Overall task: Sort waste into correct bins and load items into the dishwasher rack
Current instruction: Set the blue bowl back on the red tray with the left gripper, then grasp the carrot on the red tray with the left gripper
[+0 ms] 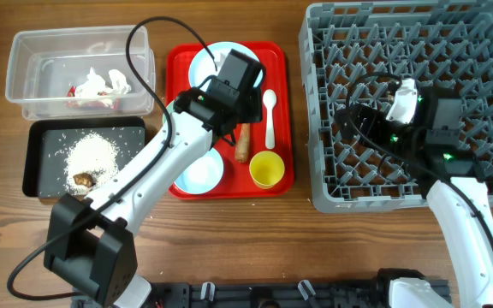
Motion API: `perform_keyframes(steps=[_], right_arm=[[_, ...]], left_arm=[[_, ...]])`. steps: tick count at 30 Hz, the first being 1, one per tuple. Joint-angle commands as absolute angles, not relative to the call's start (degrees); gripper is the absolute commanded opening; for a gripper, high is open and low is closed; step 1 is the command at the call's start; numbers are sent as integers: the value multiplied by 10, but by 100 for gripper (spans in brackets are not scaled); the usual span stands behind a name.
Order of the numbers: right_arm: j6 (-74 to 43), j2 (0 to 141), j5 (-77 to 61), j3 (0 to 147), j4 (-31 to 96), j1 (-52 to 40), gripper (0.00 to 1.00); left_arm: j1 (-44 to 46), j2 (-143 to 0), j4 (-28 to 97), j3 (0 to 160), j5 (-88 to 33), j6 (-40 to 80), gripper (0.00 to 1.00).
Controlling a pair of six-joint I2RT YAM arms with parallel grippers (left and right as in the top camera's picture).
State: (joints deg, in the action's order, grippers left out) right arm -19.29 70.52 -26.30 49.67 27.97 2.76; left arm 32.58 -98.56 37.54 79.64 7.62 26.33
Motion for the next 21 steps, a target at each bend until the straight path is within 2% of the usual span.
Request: perform_keyframes(steps=[1,5,13,16,21], right_arm=[[-197,710,-255,506,280,25,100],[-197,710,-255,506,287,25,100],[-197,710,-255,506,292,25,100],[-197,710,-255,506,292,25,100],[-197,710,-253,506,292,25,100]], left_arm=[[323,-1032,340,799,35,170,66],[322,-1101,357,800,17,167,67],[322,-1146,422,799,-9,169,55],[324,-1159,427,799,-18,169,46],[324,-1173,425,799,-22,171,41]])
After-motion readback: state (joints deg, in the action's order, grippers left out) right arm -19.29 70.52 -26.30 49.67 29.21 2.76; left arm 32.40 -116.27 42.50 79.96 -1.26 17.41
